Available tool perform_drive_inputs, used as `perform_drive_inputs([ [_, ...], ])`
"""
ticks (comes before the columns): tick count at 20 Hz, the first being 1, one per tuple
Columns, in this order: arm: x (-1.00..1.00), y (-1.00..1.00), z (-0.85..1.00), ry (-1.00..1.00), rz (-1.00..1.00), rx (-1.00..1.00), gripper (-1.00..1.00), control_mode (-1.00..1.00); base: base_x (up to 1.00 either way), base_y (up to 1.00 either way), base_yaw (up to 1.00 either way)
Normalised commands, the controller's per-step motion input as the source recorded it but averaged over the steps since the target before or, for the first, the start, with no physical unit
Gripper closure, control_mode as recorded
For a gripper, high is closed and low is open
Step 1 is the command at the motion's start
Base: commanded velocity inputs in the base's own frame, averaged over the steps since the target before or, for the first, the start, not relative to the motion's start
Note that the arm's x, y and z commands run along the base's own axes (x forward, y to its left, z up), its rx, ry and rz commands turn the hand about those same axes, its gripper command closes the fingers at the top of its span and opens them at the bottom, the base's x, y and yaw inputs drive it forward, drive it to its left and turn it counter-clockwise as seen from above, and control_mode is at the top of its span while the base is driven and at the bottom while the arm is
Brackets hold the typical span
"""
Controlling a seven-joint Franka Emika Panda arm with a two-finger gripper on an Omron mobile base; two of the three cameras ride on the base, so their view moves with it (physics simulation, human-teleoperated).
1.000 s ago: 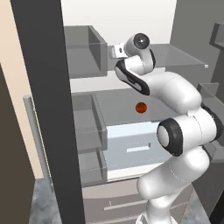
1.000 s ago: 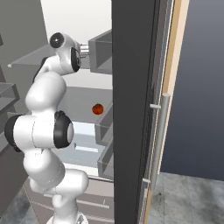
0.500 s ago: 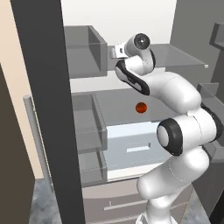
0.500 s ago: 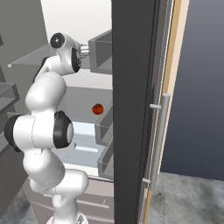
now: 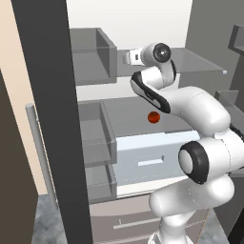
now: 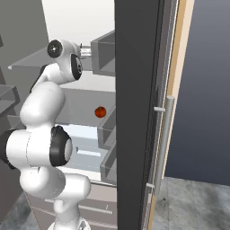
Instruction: Retrieve the bottle and the shaker from the cabinet and place them next to the mixing bowl on the counter. Then add garlic from the fridge to the mixing bowl.
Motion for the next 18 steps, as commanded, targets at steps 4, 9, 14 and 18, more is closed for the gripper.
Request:
perform_drive_inputs([
  [4, -1.00, -0.08, 0.63, 0.00, 0.00, 0.02, 1.00, -1.00, 0.00, 0.00, 0.00],
  [9, -0.85, -0.05, 0.98, 0.10, -0.03, 0.01, 1.00, -1.00, 0.00, 0.00, 0.00],
  [14, -0.78, -0.18, 0.16, 0.08, -0.07, 0.01, 1.00, -1.00, 0.00, 0.00, 0.00],
  [18, -0.49, -0.06, -0.08, -0.01, -0.04, 0.00, 1.00, -1.00, 0.00, 0.00, 0.00],
])
